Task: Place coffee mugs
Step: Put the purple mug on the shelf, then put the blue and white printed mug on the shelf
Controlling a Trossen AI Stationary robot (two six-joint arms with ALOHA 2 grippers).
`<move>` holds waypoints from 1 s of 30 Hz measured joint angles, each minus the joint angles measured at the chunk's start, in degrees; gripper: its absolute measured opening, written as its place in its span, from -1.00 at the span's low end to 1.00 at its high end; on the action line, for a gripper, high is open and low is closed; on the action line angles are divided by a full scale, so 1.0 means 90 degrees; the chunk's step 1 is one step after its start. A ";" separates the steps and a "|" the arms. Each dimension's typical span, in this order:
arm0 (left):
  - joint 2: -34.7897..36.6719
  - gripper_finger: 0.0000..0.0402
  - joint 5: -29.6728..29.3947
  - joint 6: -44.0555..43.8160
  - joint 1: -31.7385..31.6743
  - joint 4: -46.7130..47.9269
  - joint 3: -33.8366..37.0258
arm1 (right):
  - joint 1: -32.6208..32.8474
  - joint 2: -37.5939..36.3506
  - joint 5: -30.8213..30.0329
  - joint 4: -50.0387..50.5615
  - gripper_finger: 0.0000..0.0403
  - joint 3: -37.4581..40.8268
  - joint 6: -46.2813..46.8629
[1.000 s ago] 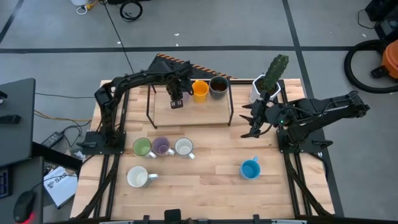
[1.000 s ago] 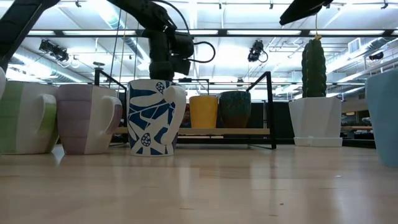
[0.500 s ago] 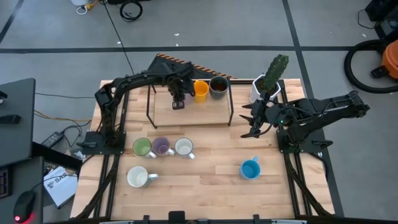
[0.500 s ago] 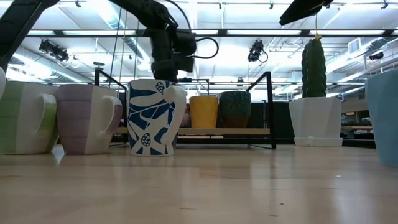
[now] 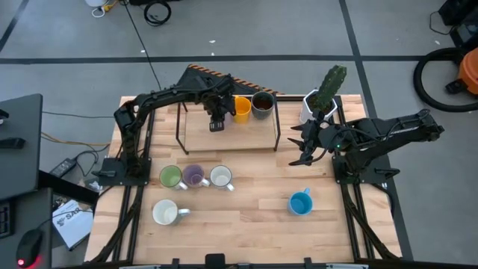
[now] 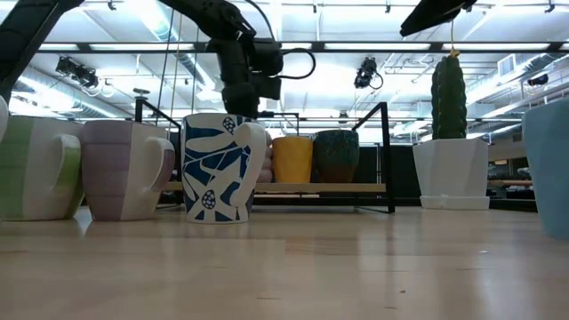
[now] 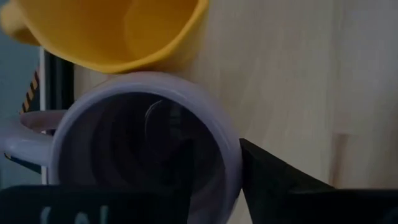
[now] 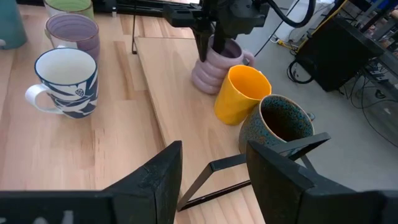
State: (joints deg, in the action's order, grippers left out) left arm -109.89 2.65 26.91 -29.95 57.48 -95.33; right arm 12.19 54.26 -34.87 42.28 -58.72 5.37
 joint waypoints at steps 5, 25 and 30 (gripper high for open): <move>0.0000 -0.33 -0.0449 0.0121 0.0066 -0.0152 0.0000 | 0.0000 0.0000 0.0000 -0.0002 -0.09 0.0000 0.0000; 0.0017 -0.04 -0.1076 0.0361 0.0360 -0.0130 0.0000 | 0.0000 0.0000 0.0000 0.0002 -0.09 0.0000 0.0005; 0.0039 0.13 -0.1410 0.0316 0.0470 -0.0045 0.0004 | 0.0000 0.0000 0.0000 0.0015 -0.09 0.0000 0.0017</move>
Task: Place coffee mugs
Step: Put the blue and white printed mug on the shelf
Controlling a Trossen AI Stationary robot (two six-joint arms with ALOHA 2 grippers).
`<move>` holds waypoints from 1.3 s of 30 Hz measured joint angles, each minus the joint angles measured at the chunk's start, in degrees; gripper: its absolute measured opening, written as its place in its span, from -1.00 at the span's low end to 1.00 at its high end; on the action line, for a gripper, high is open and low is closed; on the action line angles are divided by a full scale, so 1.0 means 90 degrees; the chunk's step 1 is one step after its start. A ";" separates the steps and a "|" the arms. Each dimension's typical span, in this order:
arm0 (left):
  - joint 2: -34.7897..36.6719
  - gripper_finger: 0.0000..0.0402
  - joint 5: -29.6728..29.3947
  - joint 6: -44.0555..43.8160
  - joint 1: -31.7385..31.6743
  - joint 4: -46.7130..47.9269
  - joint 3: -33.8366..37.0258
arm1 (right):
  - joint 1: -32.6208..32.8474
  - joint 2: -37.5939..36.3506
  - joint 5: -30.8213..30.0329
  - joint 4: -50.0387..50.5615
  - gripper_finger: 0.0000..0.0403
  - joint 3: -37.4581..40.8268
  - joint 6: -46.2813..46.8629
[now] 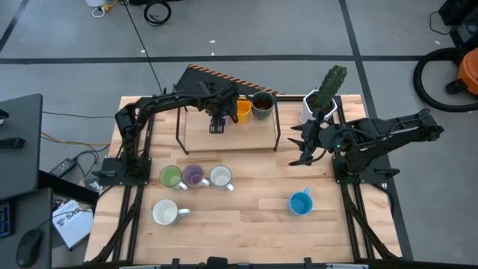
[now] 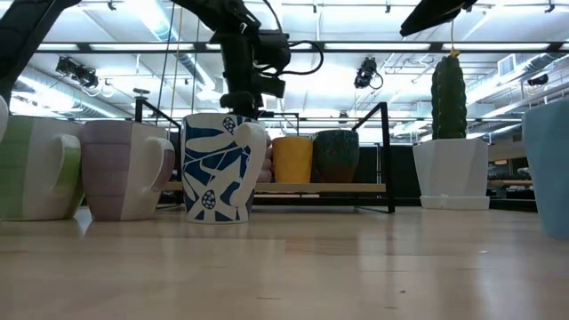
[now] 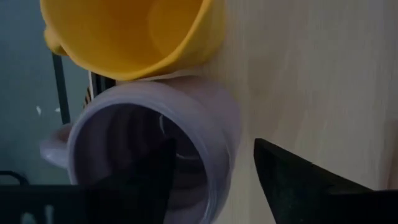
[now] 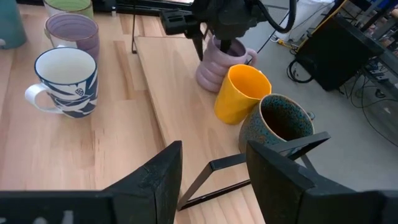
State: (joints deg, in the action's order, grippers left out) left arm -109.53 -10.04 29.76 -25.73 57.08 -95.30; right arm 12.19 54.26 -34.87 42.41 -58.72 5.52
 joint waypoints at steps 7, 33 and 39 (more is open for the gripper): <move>0.0565 0.15 -0.0079 -0.0097 0.0072 0.0086 0.0006 | -0.0089 -0.0002 -0.0002 -0.0284 -0.09 0.0382 -0.0087; 0.1538 0.15 0.1095 -0.3046 0.3347 0.1137 0.0018 | -0.0333 0.0000 0.0716 -0.1255 -0.09 0.1086 -0.0255; 0.1125 0.15 0.0475 -0.1645 0.3890 0.1423 0.0017 | -0.0333 0.0000 0.0726 -0.1376 -0.09 0.1088 -0.0311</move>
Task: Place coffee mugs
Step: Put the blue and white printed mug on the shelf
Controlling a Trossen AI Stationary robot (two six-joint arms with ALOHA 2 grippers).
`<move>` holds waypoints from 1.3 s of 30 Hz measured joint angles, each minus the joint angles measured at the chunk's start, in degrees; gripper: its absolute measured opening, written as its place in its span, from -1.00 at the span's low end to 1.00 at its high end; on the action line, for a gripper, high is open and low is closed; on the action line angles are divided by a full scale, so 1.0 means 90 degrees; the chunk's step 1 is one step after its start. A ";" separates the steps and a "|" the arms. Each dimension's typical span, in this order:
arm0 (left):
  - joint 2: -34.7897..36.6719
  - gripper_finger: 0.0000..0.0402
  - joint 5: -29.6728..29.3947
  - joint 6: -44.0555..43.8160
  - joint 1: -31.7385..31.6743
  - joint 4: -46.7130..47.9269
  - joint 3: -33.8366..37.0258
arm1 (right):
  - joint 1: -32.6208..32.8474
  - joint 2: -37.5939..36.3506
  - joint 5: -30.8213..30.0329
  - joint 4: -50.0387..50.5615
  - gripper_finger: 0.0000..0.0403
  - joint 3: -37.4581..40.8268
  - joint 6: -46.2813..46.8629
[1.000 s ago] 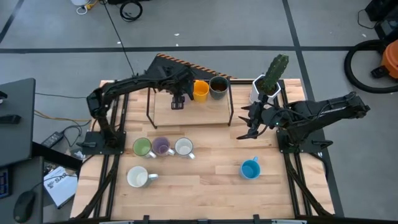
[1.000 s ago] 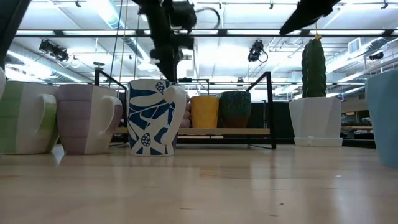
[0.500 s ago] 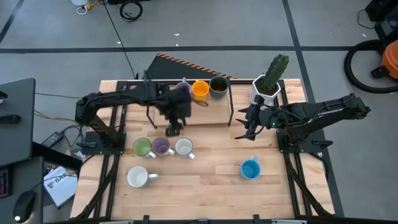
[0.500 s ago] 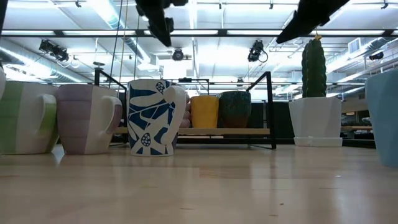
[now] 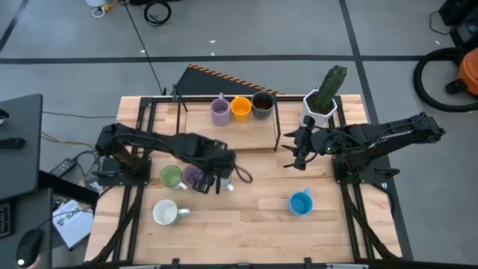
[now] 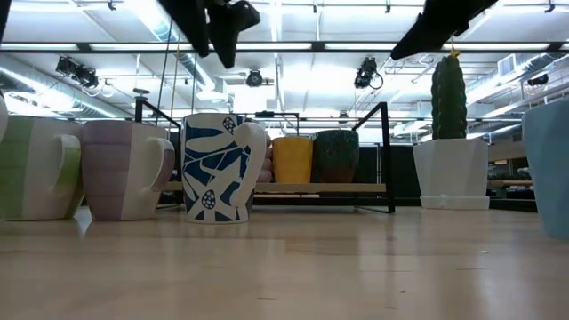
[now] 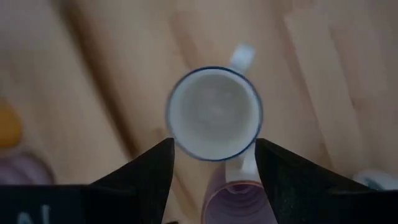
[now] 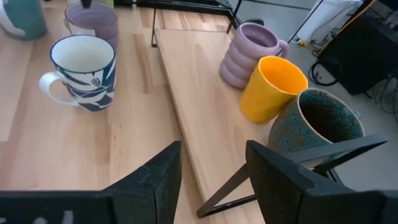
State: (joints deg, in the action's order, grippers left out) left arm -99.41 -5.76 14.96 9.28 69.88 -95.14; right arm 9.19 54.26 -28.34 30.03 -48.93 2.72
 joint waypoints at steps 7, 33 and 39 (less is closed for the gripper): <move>-0.0576 0.13 0.0189 0.0434 0.0109 0.0081 0.0002 | -0.0002 0.0000 0.0083 0.0000 -0.09 0.0000 0.0003; -0.1436 -0.74 0.0127 -0.0147 0.0230 -0.0163 0.0002 | -0.0002 0.0000 0.0119 -0.0033 -0.09 0.0000 0.0010; -0.1431 -0.92 0.0090 -0.0808 0.0199 -0.0682 0.0001 | -0.0002 0.0000 0.0119 -0.0067 -0.09 0.0000 0.0014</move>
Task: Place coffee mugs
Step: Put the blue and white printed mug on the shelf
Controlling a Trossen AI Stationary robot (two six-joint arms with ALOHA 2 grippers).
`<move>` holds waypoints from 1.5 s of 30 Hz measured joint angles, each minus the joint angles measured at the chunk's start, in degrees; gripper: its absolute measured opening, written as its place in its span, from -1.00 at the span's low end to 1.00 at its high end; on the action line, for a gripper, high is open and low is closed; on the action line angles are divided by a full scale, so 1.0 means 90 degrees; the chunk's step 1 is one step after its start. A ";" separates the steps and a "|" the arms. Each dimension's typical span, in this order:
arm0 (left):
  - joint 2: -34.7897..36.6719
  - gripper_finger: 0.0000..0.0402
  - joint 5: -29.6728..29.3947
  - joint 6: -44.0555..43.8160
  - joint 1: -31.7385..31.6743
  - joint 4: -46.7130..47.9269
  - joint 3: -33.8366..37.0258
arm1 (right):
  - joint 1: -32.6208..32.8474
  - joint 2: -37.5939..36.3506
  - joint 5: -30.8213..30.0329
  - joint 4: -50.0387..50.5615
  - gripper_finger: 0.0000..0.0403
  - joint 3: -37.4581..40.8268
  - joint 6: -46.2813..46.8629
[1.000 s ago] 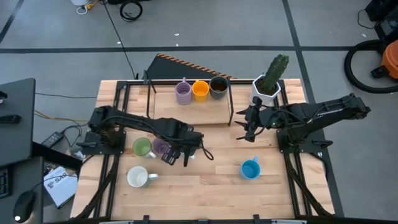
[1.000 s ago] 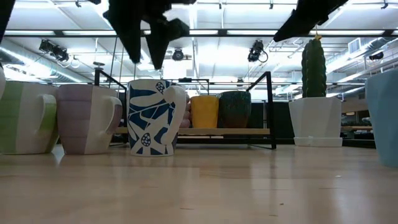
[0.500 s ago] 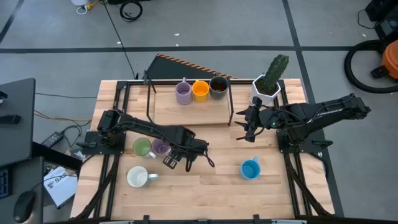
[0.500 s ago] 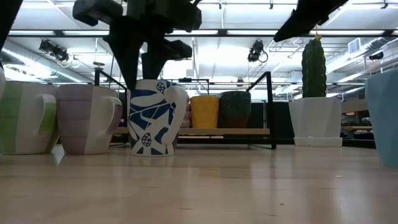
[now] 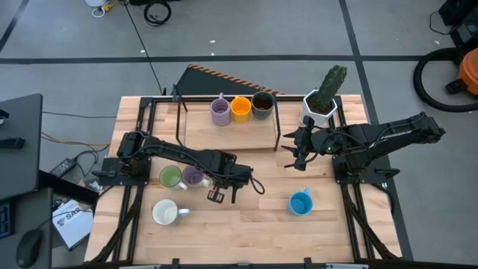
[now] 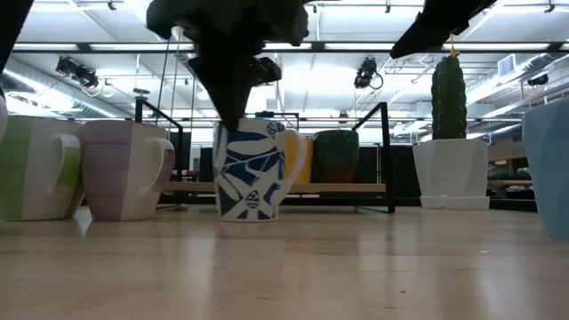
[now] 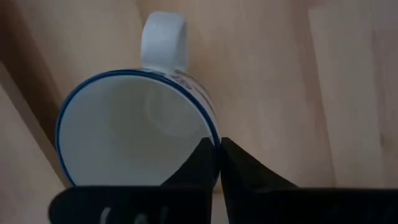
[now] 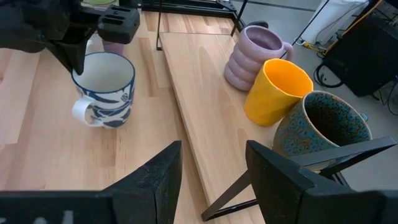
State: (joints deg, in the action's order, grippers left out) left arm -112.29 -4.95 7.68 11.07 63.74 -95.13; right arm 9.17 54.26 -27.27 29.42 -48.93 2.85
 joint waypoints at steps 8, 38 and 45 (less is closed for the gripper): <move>0.0000 -0.85 0.0437 -0.1644 -0.0247 -0.0796 0.0000 | 0.0000 0.0000 0.0000 -0.0043 -0.09 0.0000 -0.0033; 0.0083 -0.27 0.0159 0.2329 -0.0264 0.0187 -0.0214 | -0.0070 0.0000 0.0044 -0.0024 -0.09 -0.0002 -0.0065; 0.0066 -0.27 -0.0568 0.5077 -0.0295 0.0523 -0.0216 | -0.0070 0.0000 0.0100 -0.0022 -0.09 -0.0002 -0.0053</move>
State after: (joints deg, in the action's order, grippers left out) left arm -111.70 -10.06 53.38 8.42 68.44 -97.08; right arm 8.54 54.26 -26.37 29.23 -48.95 2.37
